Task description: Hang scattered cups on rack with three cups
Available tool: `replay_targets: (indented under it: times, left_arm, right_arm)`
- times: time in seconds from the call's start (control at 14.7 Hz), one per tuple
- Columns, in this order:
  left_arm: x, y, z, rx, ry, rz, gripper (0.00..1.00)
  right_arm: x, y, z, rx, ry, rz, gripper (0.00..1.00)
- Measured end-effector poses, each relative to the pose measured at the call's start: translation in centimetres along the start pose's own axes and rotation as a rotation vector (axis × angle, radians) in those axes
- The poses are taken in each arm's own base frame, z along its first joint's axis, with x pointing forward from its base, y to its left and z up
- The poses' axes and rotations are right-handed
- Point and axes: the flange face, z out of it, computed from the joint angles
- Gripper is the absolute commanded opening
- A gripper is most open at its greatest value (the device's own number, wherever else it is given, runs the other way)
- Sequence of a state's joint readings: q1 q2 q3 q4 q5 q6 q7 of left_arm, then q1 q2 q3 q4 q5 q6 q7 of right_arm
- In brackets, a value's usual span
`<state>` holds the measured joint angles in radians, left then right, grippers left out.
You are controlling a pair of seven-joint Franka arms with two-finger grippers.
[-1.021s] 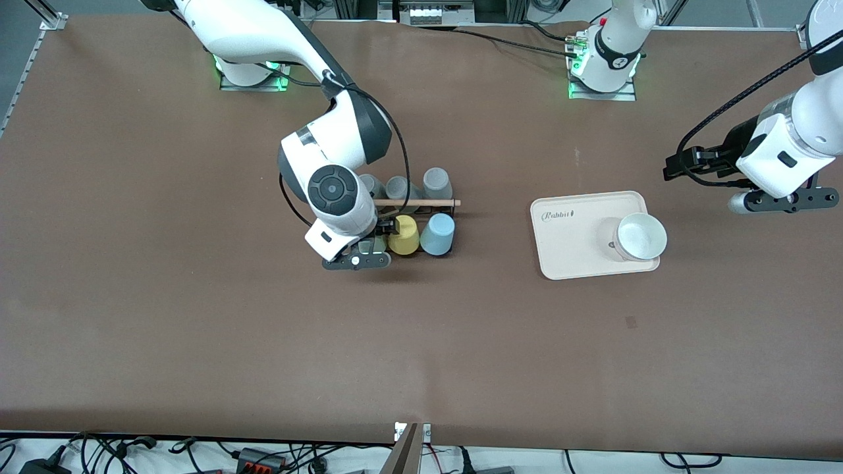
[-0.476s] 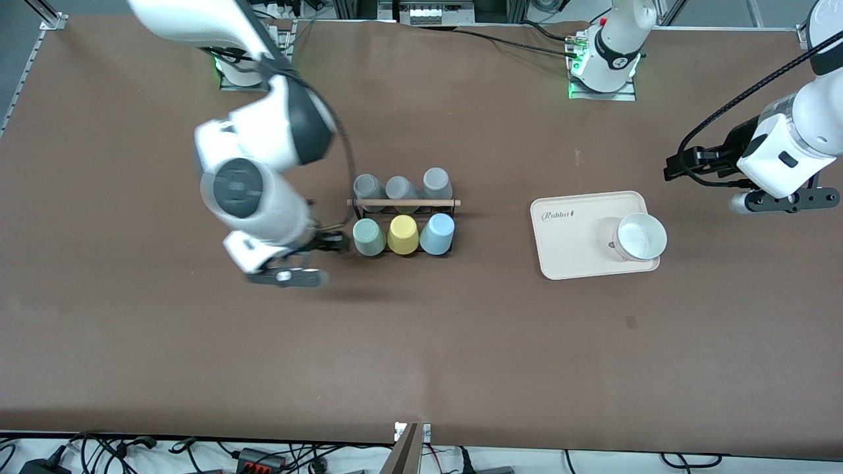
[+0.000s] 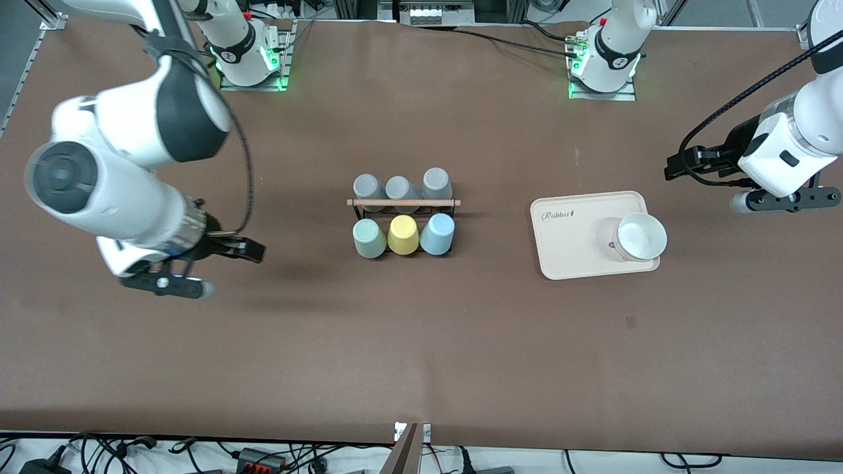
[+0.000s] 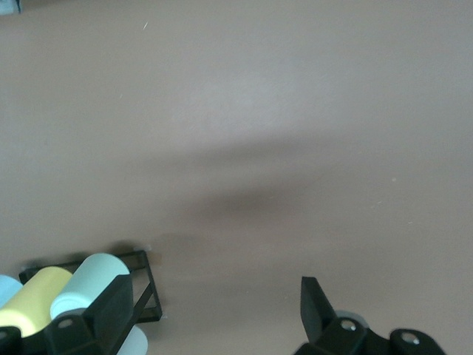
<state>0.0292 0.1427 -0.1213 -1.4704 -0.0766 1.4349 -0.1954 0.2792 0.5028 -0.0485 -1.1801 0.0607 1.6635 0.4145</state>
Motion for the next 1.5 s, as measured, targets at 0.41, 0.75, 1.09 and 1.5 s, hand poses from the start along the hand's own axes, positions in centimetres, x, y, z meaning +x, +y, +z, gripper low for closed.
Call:
replay_targets:
  times: [0.41,0.75,1.09,1.5]
  left_arm:
    - [0.0,0.0,-0.1,-0.001,0.004,0.001,1.0]
    - [0.1,0.1,-0.2,-0.004,0.019,0.007,1.0]
    - [0.1,0.1,-0.2,-0.004,0.02,0.009,1.0]
    - [0.1,0.1,-0.2,-0.004,0.02,0.009,1.0]
  right_arm:
    - [0.8,8.3,-4.9,0.0,0.009,-0.071,1.0]
    - [1.6,18.0,-8.6,0.007,0.067,-0.106,1.0]
    - [0.1,19.5,-10.7,-0.016,0.094,-0.175,1.0]
    - [-2.0,20.2,-7.8,-0.024,0.093,-0.189,1.0]
